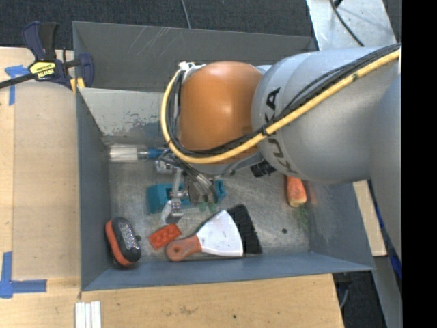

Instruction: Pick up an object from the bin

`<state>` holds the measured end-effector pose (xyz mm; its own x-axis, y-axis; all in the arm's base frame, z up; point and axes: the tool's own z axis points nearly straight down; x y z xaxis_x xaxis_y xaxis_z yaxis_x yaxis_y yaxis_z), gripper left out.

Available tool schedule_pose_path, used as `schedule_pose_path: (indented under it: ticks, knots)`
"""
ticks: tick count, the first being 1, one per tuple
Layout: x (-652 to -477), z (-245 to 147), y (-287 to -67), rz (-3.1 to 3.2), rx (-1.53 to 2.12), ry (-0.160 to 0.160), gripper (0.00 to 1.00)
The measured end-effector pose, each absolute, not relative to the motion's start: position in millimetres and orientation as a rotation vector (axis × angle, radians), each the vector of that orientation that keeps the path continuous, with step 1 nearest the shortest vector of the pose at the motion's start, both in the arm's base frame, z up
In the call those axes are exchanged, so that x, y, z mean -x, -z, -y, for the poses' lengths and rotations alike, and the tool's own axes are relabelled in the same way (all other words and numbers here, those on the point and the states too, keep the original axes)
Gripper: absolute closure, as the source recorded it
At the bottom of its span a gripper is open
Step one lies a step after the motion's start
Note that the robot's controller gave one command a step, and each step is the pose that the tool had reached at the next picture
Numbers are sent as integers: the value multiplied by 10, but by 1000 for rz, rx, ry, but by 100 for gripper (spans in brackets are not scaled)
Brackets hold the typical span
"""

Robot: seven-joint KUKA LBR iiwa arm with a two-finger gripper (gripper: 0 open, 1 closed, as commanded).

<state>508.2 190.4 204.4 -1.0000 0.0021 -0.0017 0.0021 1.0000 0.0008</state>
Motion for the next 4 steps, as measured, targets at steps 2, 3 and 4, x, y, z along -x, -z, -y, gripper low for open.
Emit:
schedule_pose_path:
  ticks: [2, 3, 4]
  knots:
    - [-5225, -1892, -1625, -3130, 81, -5, 0]
    - [-5257, -1974, -1074, -3130, 172, -1, 0]
    - [-5627, -1843, -787, -3143, 158, -9, 0]
